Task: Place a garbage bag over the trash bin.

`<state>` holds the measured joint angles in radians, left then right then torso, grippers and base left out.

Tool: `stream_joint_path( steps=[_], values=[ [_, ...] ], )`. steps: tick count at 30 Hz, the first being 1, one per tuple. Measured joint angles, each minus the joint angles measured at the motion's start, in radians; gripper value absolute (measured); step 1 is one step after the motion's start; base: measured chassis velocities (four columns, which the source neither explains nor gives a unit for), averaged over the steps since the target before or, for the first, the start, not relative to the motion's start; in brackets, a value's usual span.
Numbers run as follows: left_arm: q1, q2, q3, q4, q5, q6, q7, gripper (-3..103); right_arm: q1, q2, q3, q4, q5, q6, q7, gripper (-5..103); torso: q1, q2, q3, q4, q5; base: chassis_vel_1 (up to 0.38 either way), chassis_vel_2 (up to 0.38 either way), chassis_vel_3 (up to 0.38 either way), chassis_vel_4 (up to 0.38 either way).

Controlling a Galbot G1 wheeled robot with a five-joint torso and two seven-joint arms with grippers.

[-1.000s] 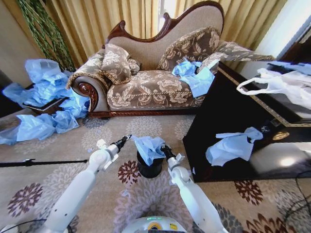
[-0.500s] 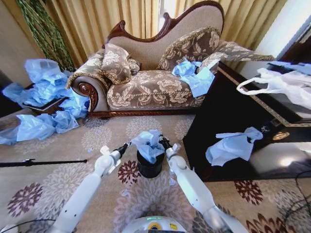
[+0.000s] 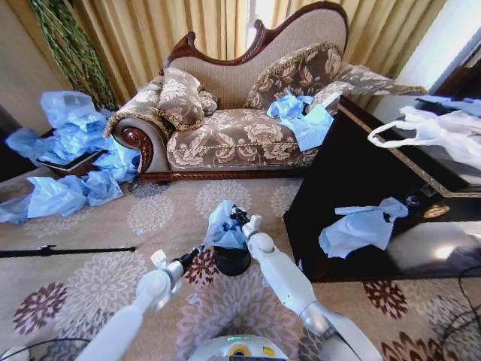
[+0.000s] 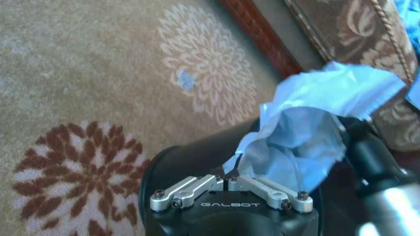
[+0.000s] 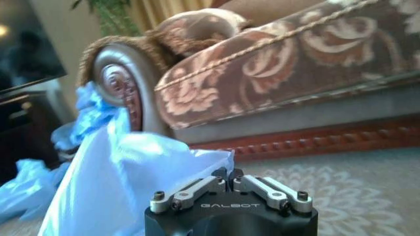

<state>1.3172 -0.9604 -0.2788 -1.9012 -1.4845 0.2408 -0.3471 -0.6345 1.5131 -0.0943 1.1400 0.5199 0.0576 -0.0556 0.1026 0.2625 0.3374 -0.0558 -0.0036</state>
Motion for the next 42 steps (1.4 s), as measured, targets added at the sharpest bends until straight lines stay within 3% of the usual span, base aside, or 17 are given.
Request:
stream_joint_path(
  steps=[6, 12, 13, 15, 17, 19, 22, 23, 25, 27, 28, 30, 31, 33, 37, 39, 42],
  values=[
    [0.044, 0.012, 0.0, -0.064, 0.045, -0.001, 0.02, 0, -0.011, 0.007, -0.044, 0.043, -0.043, 0.008, -0.025, 0, 0.0, 0.0, 0.0, 0.0006, 0.0001, 0.0, 0.0, 0.0, 0.0],
    [0.078, 0.017, 0.009, -0.12, 0.122, -0.002, 0.032, 0, -0.026, 0.008, -0.101, 0.077, -0.175, 0.044, -0.068, -2, 0.0, 0.0, 0.0, 0.0007, 0.0001, 0.0, 0.0, 0.0, 0.0],
    [0.078, 0.017, 0.003, -0.12, 0.128, -0.003, 0.032, 0, -0.032, 0.007, -0.102, 0.082, -0.182, 0.045, -0.067, 3, 0.0, 0.0, 0.0, 0.0006, 0.0, 0.0, 0.0, 0.0, 0.0],
    [0.078, 0.019, -0.008, -0.118, 0.136, -0.004, 0.032, -2, -0.04, 0.004, -0.102, 0.087, -0.187, 0.047, -0.062, 3, 0.0, 0.0, 0.0, 0.0005, 0.0002, 0.0, 0.0, 0.0, 0.0],
    [0.078, 0.023, -0.017, -0.113, 0.152, -0.006, 0.032, 3, -0.048, 0.001, -0.1, 0.092, -0.19, 0.048, -0.057, 9, 0.0, 0.0, 0.0, 0.0005, 0.0002, 0.0, 0.0, 0.0, 0.0],
    [0.085, 0.042, -0.039, -0.095, 0.258, -0.043, 0.049, 15, -0.067, -0.008, -0.089, 0.109, -0.201, 0.06, -0.039, 25, 0.0, 0.0, 0.0, 0.0004, 0.0, 0.0, 0.0, 0.0, 0.0],
    [0.094, 0.056, -0.048, -0.09, 0.353, -0.08, 0.069, 19, -0.08, -0.011, -0.083, 0.121, -0.214, 0.076, -0.031, 30, 0.0, 0.0, 0.0, 0.0006, 0.0001, 0.0, 0.0, 0.0, 0.0],
    [0.104, 0.074, -0.058, -0.088, 0.469, -0.122, 0.106, 30, -0.1, -0.016, -0.073, 0.149, -0.218, 0.095, -0.023, 36, 0.0, 0.0, 0.0, 0.0006, 0.0001, 0.0, 0.0, 0.0, 0.0],
    [0.108, 0.081, -0.062, -0.088, 0.509, -0.138, 0.124, 30, -0.111, -0.02, -0.07, 0.166, -0.218, 0.098, -0.021, 41, 0.0, 0.0, 0.0, 0.0006, 0.0001, 0.0, 0.0, 0.0, 0.0],
    [0.118, 0.102, -0.07, -0.088, 0.611, -0.183, 0.175, 41, -0.145, -0.035, -0.066, 0.219, -0.215, 0.105, -0.012, 52, 0.0, 0.0, 0.0, 0.0005, 0.0001, 0.0, 0.0, 0.0, 0.0],
    [0.118, 0.102, -0.07, -0.088, 0.611, -0.183, 0.175, 41, -0.145, -0.035, -0.066, 0.219, -0.215, 0.105, -0.012, 52, 0.0, 0.0, 0.0, 0.0005, 0.0001, 0.0, 0.0, 0.0, 0.0],
    [0.122, 0.118, -0.076, -0.086, 0.684, -0.223, 0.219, 52, -0.164, -0.046, -0.066, 0.251, -0.216, 0.108, -0.007, 57, 0.0, 0.0, 0.0, 0.0004, 0.0002, 0.0, 0.0, 0.0, 0.0],
    [0.127, 0.126, -0.079, -0.083, 0.725, -0.243, 0.241, 57, -0.166, -0.047, -0.066, 0.255, -0.219, 0.109, -0.003, 68, 0.0, 0.0, 0.0, 0.0003, 0.0001, 0.0, 0.0, 0.0, 0.0],
    [0.131, 0.129, -0.081, -0.082, 0.746, -0.254, 0.25, 63, -0.166, -0.046, -0.066, 0.255, -0.221, 0.11, 0.0, 68, 0.0, 0.0, 0.0, 0.0005, 0.0001, 0.0, 0.0, 0.0, 0.0],
    [0.148, 0.139, -0.103, -0.082, 0.841, -0.309, 0.269, 80, -0.141, -0.028, -0.068, 0.229, -0.229, 0.113, 0.006, 90, 0.0, 0.0, 0.0, 0.0009, 0.0001, 0.0, 0.0, 0.0, 0.0],
    [0.145, 0.141, -0.107, -0.078, 0.855, -0.317, 0.269, 85, -0.136, -0.025, -0.068, 0.225, -0.229, 0.113, 0.006, 90, 0.0, 0.0, 0.0, 0.0009, 0.0002, 0.0, 0.0, 0.0, 0.0],
    [0.095, 0.162, -0.102, -0.051, 0.873, -0.331, 0.266, 98, -0.122, -0.021, -0.071, 0.213, -0.233, 0.113, 0.007, 100, 0.0, 0.0, 0.0, 0.0006, 0.0002, 0.0, 0.0, 0.0, 0.0]
  ],
)
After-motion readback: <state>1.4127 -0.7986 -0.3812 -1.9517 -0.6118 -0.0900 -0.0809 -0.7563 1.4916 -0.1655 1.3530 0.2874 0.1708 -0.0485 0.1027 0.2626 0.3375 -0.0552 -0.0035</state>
